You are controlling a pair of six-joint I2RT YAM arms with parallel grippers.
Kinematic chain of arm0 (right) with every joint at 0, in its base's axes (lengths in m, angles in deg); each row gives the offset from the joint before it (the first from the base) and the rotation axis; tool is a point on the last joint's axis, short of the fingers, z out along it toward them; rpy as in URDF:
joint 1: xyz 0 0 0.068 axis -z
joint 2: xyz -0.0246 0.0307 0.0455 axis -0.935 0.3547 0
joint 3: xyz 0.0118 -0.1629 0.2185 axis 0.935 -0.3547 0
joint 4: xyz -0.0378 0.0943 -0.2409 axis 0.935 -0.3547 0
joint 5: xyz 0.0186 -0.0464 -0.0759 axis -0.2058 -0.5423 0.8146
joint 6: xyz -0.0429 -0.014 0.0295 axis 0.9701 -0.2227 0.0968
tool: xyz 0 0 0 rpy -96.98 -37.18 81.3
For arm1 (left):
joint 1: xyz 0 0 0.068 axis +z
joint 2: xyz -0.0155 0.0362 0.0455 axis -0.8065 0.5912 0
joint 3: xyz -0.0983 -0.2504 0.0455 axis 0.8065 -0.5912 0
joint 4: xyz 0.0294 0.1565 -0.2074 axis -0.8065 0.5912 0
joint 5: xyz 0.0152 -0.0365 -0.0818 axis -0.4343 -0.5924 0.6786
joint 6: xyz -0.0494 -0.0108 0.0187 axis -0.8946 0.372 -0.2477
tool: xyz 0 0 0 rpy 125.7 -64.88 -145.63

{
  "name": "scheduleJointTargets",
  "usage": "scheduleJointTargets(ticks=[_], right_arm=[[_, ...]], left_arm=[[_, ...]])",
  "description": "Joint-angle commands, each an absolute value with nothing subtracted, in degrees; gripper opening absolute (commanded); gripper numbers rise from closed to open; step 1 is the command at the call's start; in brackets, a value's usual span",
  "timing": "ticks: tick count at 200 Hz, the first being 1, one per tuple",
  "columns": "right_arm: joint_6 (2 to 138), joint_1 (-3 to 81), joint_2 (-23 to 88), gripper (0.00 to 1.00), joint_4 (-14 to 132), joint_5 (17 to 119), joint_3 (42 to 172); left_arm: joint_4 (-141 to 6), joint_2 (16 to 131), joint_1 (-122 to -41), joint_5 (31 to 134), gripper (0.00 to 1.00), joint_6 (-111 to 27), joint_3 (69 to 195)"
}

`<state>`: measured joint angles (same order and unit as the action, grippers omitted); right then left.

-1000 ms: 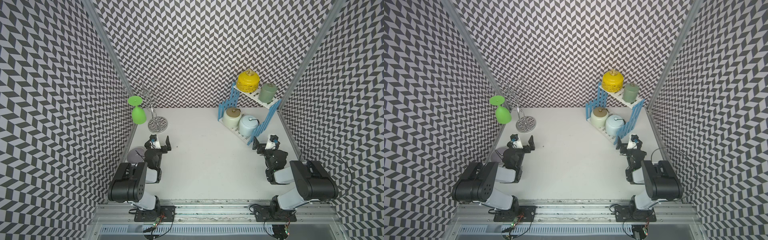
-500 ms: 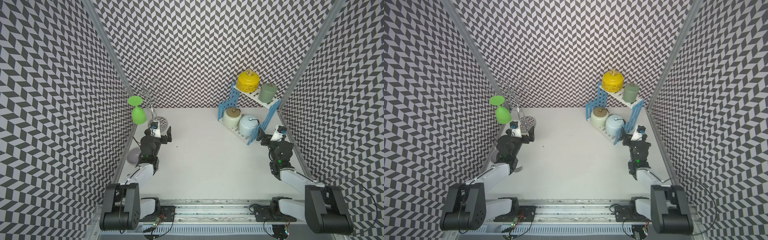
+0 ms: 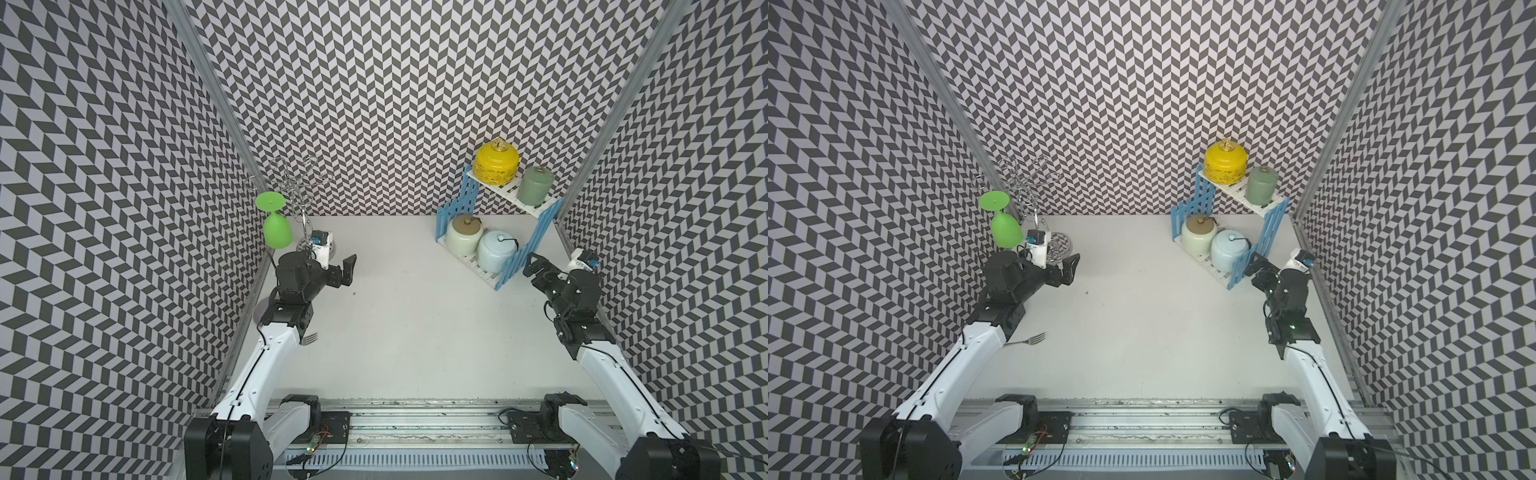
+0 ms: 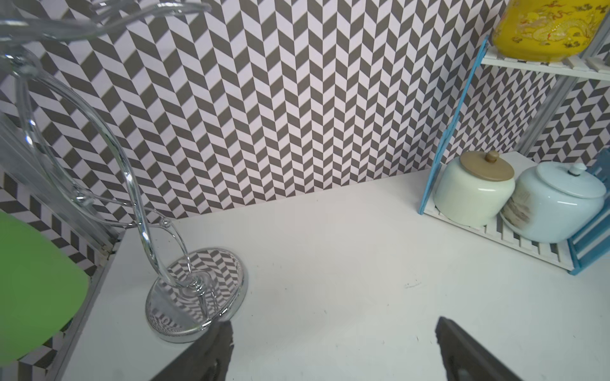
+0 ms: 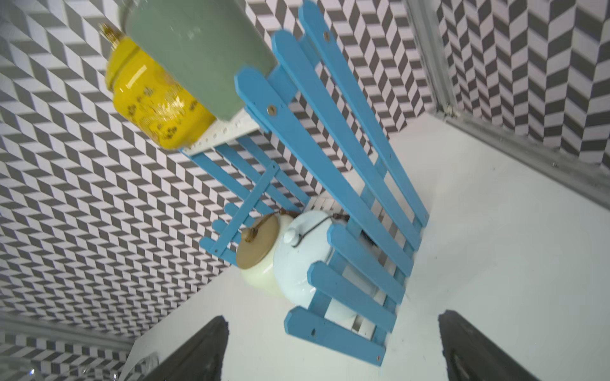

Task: Remove the tea canisters from the shelf
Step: Move the shelf to the center of the board.

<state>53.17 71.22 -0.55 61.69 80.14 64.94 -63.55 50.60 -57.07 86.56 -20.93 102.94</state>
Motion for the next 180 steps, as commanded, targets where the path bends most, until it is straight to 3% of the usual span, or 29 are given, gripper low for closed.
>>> scheduleJointTargets(ticks=[1, 57, 119, 180], right_arm=[[51.04, 70.55, 0.87, 1.0, 56.0, 76.37, 69.8], [53.42, 62.21, 6.05, 0.99, 52.72, 87.61, 74.68], [55.04, 59.14, 13.79, 1.0, 55.46, 91.27, 76.27], [56.57, 56.81, 19.52, 0.89, 58.83, 94.39, 76.77]], left_arm=[[-61.46, 49.48, -55.59, 88.66, 1.0, -20.75, 101.81], [-63.51, 50.95, -54.11, 88.65, 1.0, -20.56, 99.32], [-63.83, 51.2, -54.11, 88.92, 1.0, -21.01, 98.83], [-63.61, 50.97, -53.77, 89.08, 1.0, -20.99, 99.11]])
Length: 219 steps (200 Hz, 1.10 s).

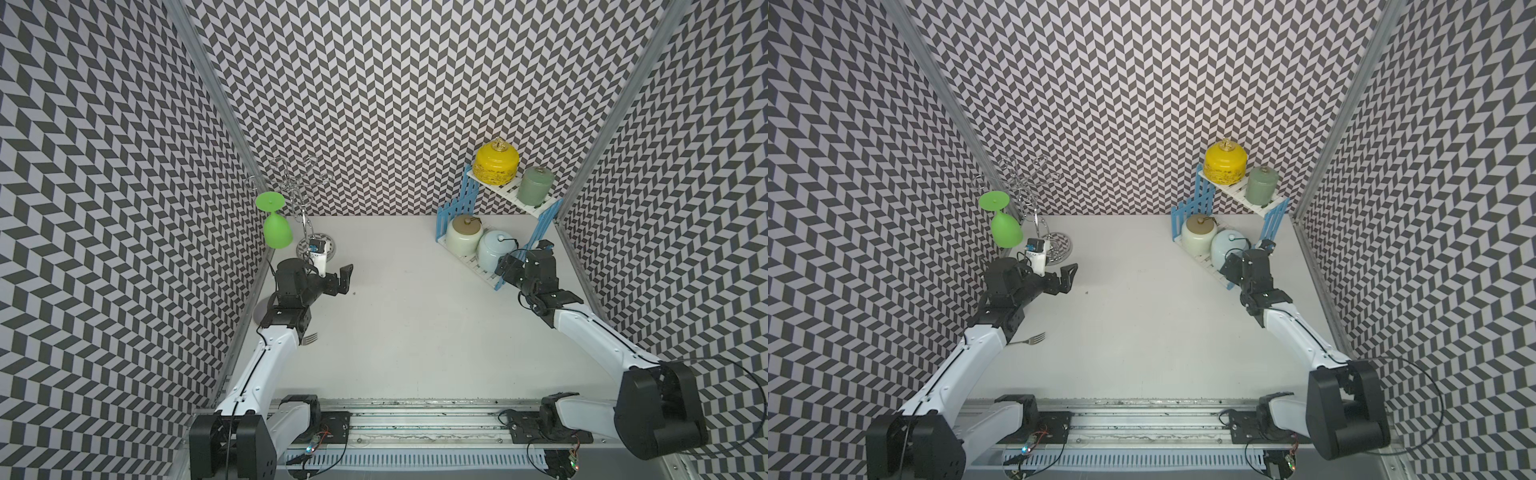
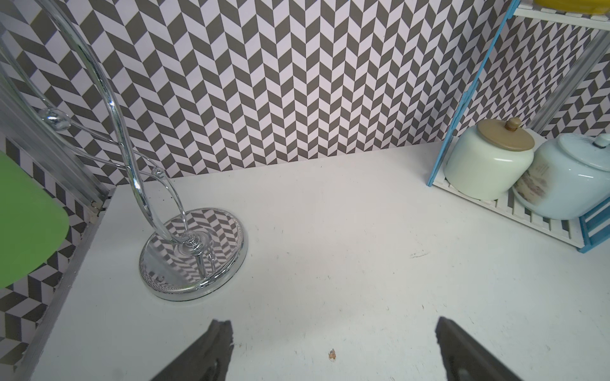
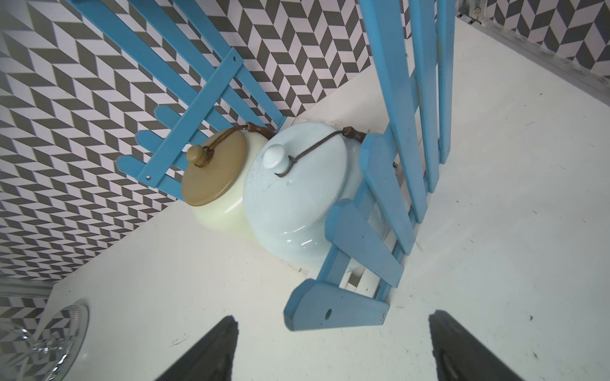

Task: Remove the tea canisters from the shelf
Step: Move the shelf to the center of the board.

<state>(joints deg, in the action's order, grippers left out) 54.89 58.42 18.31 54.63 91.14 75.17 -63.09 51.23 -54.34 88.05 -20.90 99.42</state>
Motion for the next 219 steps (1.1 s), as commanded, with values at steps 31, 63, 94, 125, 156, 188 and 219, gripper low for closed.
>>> scheduleJointTargets(ticks=[31, 63, 94, 125, 156, 188, 219], right_arm=[[57.31, 55.52, 21.84, 0.87, 58.81, 97.89, 78.11], [57.5, 55.51, 23.67, 0.82, 59.71, 101.56, 78.43], [57.28, 55.52, 26.1, 0.77, 60.53, 103.16, 79.17], [57.05, 55.49, 28.06, 0.71, 59.98, 103.4, 81.02], [57.08, 55.56, 28.95, 0.61, 59.77, 104.04, 81.72], [56.69, 55.53, 29.31, 0.48, 60.71, 104.21, 81.27], [57.4, 55.45, 29.58, 0.39, 60.84, 104.55, 81.19]], left_arm=[[-63.75, 50.75, -53.67, 89.05, 1.0, -21.08, 99.23], [-62.99, 50.99, -53.58, 88.69, 1.0, -21.2, 99.97], [-62.98, 51.31, -53.58, 89.11, 1.0, -21.23, 100.14], [-63.02, 51.53, -53.75, 89.03, 1.0, -21.28, 100.24], [-62.34, 51.88, -53.75, 88.47, 1.0, -21.31, 100.9], [-62.08, 51.43, -53.76, 88.68, 1.0, -21.09, 100.95], [-62.27, 50.69, -53.93, 88.64, 1.0, -21.07, 100.73]])
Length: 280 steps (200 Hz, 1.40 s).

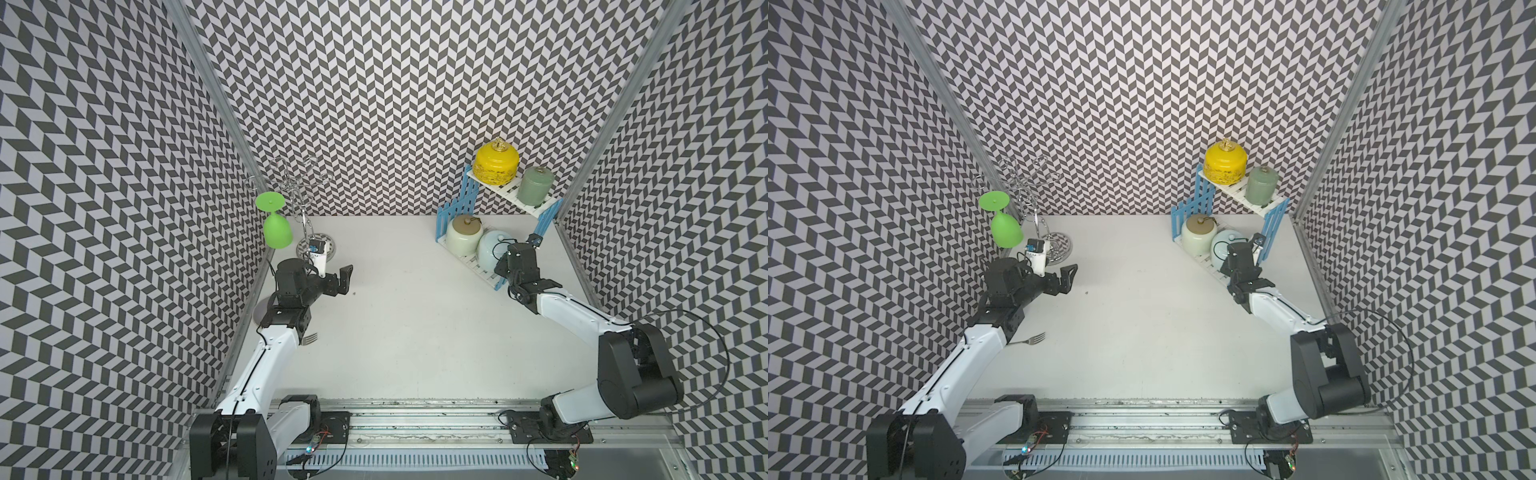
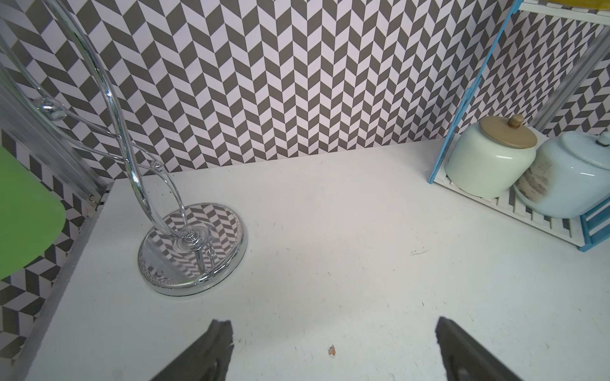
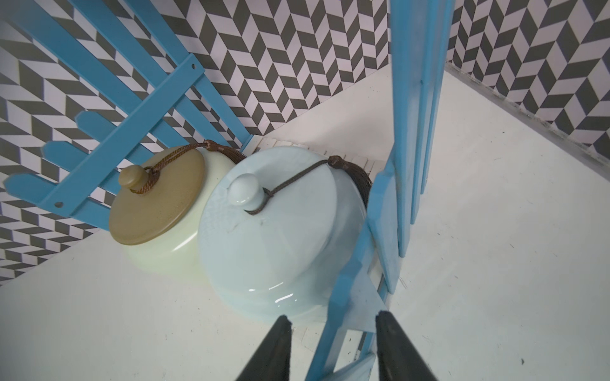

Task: Remove the tea canisters from the shelf
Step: Move the shelf to the center of the board.

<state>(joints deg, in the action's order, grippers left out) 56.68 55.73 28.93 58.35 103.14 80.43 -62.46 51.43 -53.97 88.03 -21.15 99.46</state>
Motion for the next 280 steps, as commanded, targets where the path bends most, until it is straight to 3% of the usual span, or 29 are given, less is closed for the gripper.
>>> scheduleJointTargets(ticks=[1, 132, 280], right_arm=[[57.38, 55.52, 29.57, 0.38, 60.84, 104.56, 81.19], [58.69, 55.47, 27.79, 0.0, 60.9, 101.96, 79.59], [68.18, 49.94, 20.94, 0.0, 60.45, 92.24, 75.56]], left_arm=[[-62.27, 50.75, -53.93, 88.69, 1.0, -21.04, 100.72], [-62.03, 50.06, -54.55, 87.74, 1.0, -20.15, 100.95], [-62.34, 50.26, -54.37, 89.46, 1.0, -20.35, 100.93]])
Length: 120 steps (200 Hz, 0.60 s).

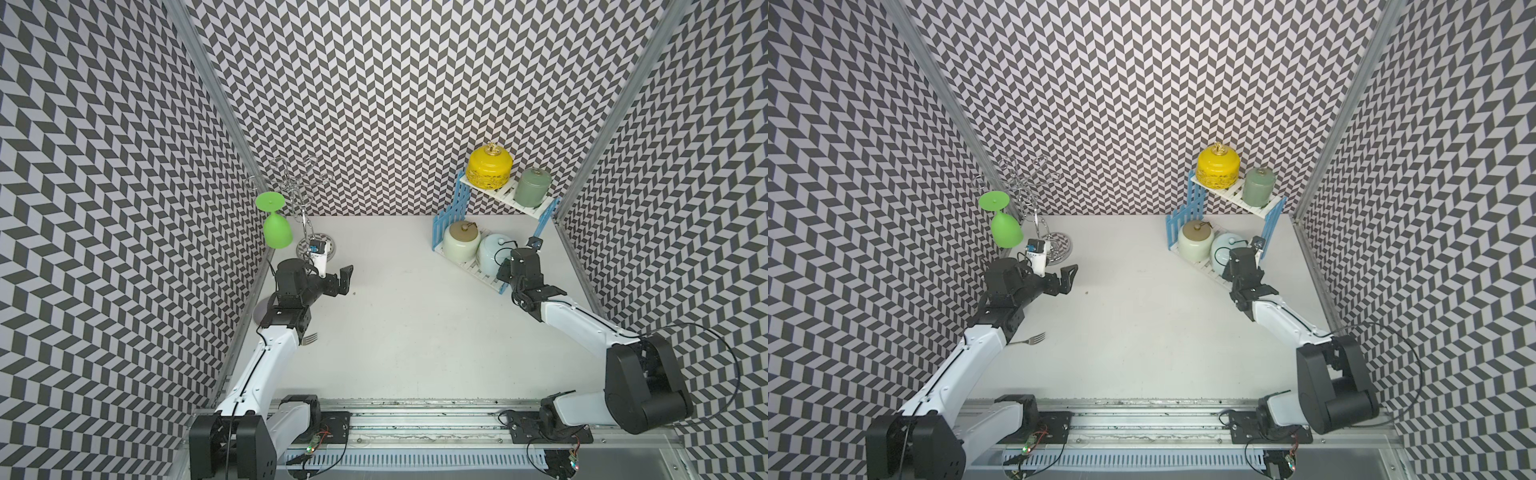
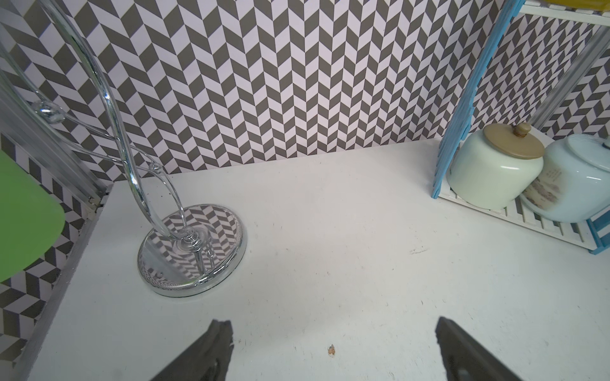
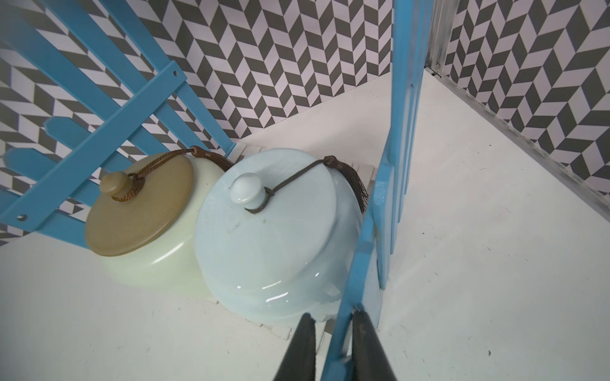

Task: Remove the tea canisters from the shelf
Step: Move the shelf to the center of the board.

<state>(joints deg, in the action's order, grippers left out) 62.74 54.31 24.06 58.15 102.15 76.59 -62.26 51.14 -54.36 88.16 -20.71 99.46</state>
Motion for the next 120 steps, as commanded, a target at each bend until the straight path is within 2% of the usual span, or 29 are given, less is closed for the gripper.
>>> scheduleJointTargets(ticks=[1, 120], right_arm=[[68.27, 49.87, 20.9, 0.0, 60.56, 92.25, 75.48], [73.04, 43.58, 21.9, 0.0, 61.98, 87.3, 76.39]], left_arm=[[-62.35, 50.28, -54.37, 89.5, 1.0, -20.32, 100.91], [-61.57, 50.03, -53.48, 89.77, 1.0, -20.65, 101.25]])
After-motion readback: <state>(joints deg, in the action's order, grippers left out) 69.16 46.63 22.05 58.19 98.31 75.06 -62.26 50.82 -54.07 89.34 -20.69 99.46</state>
